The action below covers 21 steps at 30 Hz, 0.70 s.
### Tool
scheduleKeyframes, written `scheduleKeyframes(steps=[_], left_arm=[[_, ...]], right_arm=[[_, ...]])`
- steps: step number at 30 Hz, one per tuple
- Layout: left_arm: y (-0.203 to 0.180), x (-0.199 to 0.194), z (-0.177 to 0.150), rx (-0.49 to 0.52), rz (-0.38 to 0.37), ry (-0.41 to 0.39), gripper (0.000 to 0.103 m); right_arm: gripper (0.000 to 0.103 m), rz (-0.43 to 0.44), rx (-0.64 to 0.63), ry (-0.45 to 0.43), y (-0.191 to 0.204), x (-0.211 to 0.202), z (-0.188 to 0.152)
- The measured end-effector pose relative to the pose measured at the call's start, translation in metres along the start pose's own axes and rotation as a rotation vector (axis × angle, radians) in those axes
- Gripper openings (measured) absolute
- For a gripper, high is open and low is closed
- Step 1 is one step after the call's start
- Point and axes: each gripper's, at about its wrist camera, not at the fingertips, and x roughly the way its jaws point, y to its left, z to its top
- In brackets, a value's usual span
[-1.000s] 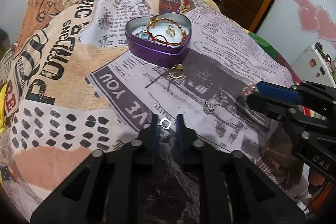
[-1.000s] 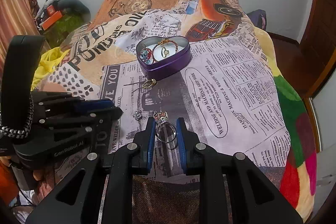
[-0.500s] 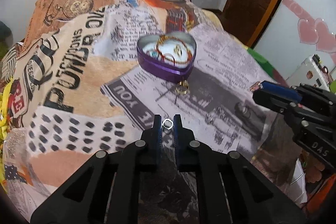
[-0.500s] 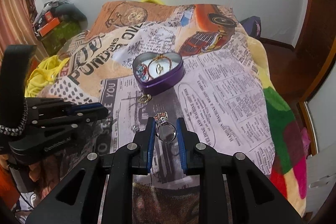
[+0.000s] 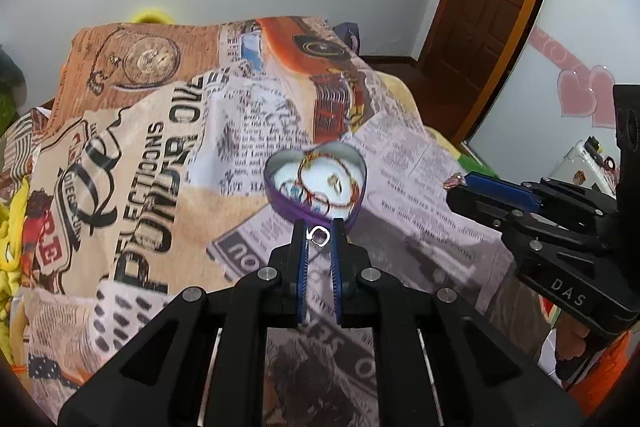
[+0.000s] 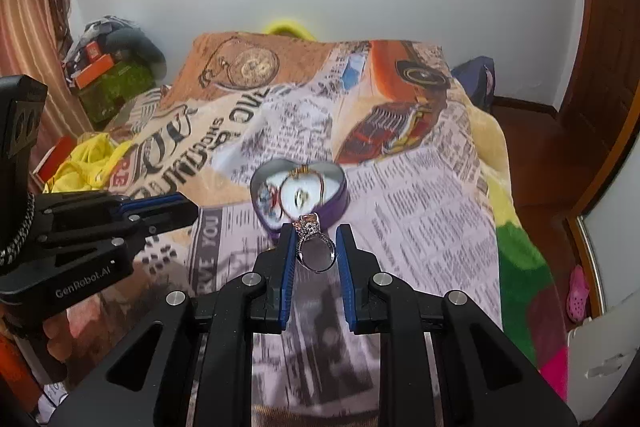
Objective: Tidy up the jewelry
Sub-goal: 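Carry the silver ring and charm with both tools into the heart tin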
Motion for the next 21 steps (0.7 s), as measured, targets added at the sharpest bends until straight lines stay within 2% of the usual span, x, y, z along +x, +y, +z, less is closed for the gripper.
scheduleKeyframes(steps=[12, 21], left_arm=[[-0.005, 0.018, 0.028, 0.053, -0.001, -0.041, 0.009], [0.003, 0.043, 0.044, 0.054, -0.005, -0.029, 0.009]], right_arm=[[0.018, 0.000, -0.006, -0.049, -0.005, 0.017, 0.032], [0.018, 0.051, -0.003, -0.017, -0.012, 0.046, 0.049]])
